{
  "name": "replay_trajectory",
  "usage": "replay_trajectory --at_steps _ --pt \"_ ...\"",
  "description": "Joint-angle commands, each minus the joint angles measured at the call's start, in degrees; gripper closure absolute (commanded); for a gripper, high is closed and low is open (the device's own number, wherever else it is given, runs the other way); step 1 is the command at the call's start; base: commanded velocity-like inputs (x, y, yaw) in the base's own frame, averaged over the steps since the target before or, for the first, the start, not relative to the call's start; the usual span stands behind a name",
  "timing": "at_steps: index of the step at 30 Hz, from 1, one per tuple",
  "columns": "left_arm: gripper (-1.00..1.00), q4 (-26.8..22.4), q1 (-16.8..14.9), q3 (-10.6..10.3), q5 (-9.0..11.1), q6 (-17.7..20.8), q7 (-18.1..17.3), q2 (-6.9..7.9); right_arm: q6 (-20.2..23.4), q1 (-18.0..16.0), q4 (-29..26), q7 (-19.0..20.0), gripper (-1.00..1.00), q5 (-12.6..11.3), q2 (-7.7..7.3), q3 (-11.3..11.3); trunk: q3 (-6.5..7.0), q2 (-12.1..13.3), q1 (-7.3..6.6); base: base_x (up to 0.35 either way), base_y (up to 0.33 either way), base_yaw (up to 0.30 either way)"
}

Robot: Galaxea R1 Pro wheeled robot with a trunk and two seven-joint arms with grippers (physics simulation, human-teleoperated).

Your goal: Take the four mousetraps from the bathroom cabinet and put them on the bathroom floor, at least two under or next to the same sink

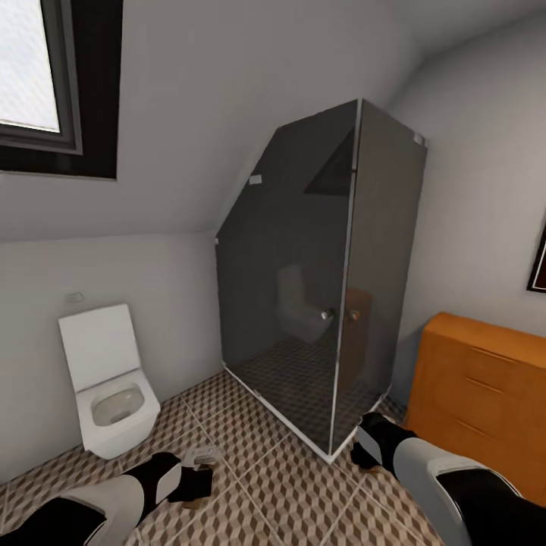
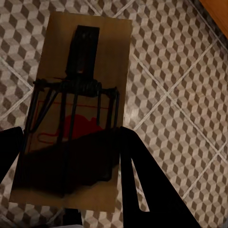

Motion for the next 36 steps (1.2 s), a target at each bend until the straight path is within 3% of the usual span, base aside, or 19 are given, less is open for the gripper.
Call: replay_trajectory --at_steps 1,17,28,36 --pt "1.0 0.13 -0.1 -0.47 0.25 0.02 -0.21 -0.04 0.33 0.01 -0.1 -0.09 1.0 -0.47 -0.01 0.43 -0.08 -0.09 0.02 0.0 0.0 0.274" --pt "1.0 0.13 -0.1 -0.47 0.32 0.02 -0.2 -0.06 0.33 0.24 -0.1 -0.09 1.0 -0.47 0.09 0.46 0.0 -0.09 0.02 0.0 0.0 0.28" --pt "1.0 0.13 -0.1 -0.47 0.72 0.02 -0.2 -0.06 0.33 0.25 -0.1 -0.09 1.0 -0.41 1.33 0.55 0.0 -0.09 0.02 0.0 0.0 0.289" --pt "1.0 0.13 -0.1 -0.47 0.98 0.02 -0.2 -0.06 0.33 0.25 -0.1 -0.03 1.0 -0.45 1.56 6.06 0.0 -0.09 0.02 0.0 0.0 0.291"
